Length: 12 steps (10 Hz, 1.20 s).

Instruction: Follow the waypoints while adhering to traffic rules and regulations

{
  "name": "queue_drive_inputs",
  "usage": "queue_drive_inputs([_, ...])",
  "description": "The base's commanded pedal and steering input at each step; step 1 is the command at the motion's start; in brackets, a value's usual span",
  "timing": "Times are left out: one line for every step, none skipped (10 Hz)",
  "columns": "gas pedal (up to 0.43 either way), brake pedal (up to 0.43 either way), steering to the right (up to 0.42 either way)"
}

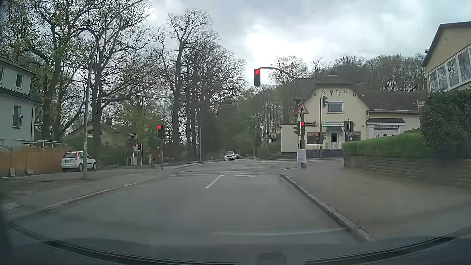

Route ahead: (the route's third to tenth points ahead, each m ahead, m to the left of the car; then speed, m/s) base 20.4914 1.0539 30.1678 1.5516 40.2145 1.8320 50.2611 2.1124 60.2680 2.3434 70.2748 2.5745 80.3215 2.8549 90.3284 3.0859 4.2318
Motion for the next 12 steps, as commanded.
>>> queue_drive_inputs([0.067, 0.0, -0.003])
queue_drive_inputs([0.067, 0.0, -0.003])
queue_drive_inputs([0.067, 0.0, -0.003])
queue_drive_inputs([0.059, 0.0, -0.003])
queue_drive_inputs([0.047, 0.0, -0.003])
queue_drive_inputs([0.02, 0.0, -0.003])
queue_drive_inputs([0.0, 0.0, -0.003])
queue_drive_inputs([0.0, 0.0, -0.003])
queue_drive_inputs([0.0, 0.0, -0.002])
queue_drive_inputs([0.0, 0.0, 0.0])
queue_drive_inputs([0.0, 0.0, -0.001])
queue_drive_inputs([0.0, 0.0, 0.0])
